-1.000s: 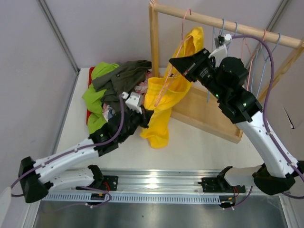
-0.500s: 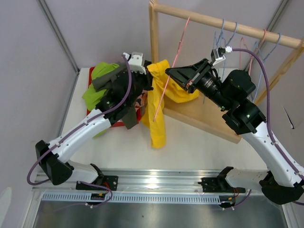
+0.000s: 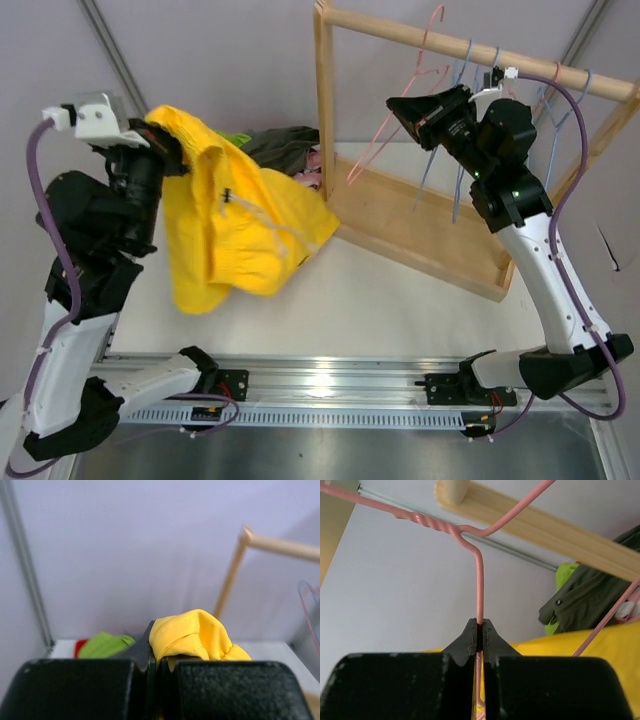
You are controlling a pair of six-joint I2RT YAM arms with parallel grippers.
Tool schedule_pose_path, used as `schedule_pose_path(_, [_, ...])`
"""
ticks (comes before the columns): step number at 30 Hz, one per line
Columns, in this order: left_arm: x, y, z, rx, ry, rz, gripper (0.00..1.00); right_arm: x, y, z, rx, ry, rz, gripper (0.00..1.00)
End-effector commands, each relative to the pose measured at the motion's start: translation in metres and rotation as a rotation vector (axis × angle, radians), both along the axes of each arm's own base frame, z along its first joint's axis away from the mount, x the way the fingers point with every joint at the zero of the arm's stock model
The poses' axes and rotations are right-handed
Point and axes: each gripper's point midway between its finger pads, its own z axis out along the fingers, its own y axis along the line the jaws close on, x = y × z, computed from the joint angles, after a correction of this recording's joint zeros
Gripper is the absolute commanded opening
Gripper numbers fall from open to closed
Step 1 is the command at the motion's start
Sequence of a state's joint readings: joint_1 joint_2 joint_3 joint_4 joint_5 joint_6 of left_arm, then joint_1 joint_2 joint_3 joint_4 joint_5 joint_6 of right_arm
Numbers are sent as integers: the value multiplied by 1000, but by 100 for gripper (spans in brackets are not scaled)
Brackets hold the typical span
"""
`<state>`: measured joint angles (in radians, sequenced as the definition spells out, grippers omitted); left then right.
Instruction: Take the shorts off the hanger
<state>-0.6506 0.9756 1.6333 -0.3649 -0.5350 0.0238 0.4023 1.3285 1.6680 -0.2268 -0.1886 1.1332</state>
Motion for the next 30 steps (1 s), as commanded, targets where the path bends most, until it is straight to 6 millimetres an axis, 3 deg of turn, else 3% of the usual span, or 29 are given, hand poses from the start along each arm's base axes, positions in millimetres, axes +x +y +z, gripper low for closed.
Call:
schedule_pose_path(1, [38,18,12,81,2,131,0,10,-9,28,31,-83,0,0])
schedule_pose_path(3, [50,23,27,70,-24,139,0,23,-8,20,27,-64,-2,0])
schedule_pose_path(4, [74,19,19,82,11,142,0,27,-9,17,23,-57,-7,0])
schedule_pose_path(5, [76,40,39,55,-23,188,0,29,-7,12,21,-46,-1,0])
schedule_pose_path(7, [95,42,47,0,-30,149,0,33,-6,3,16,-29,4,0])
schedule_pose_path(8, [123,54,33,-6,12,176,0,33,-4,0,19,-30,9,0])
schedule_pose_path(10, [139,53,37,-37,9,134,0,35,-3,-19,15,5,14,0])
schedule_pose_path(11, [163,56,22,-31,44,142,0,30,-4,-19,18,-1,14,0])
schedule_pose_path(12, [170,56,23,-31,43,135,0,32,-5,-36,10,33,11,0])
schedule_pose_path(13, [183,53,13,-23,65,119,0,30,-6,-40,10,38,9,0])
schedule_pose_path(14, [204,55,-5,-18,107,121,0,23,-8,-39,15,29,6,0])
schedule_pose_path(16, [223,55,-23,-21,145,113,0,21,-9,-57,14,64,2,0])
schedule_pose_path(17, [233,59,-33,-24,162,122,0,15,-11,-55,23,54,1,0])
schedule_pose_path(21, [284,63,-103,-38,305,123,0,6,-13,-70,21,79,1,0])
schedule_pose_path(24, [304,57,-142,-47,382,102,1,-1,-17,-74,21,82,-11,0])
schedule_pose_path(25, [312,56,-161,-49,419,99,5,-2,-17,-75,20,83,-11,0])
schedule_pose_path(26, [315,55,-174,-51,448,98,26,-3,-17,-78,18,89,-10,0])
schedule_pose_path(28, [322,57,-193,-55,492,115,48,-5,-18,-79,15,94,-9,0])
schedule_pose_path(29, [321,59,-199,-49,511,124,81,-7,-18,-80,12,95,-6,0])
schedule_pose_path(30, [320,60,-198,-48,513,132,96,-7,-18,-81,10,98,-8,0])
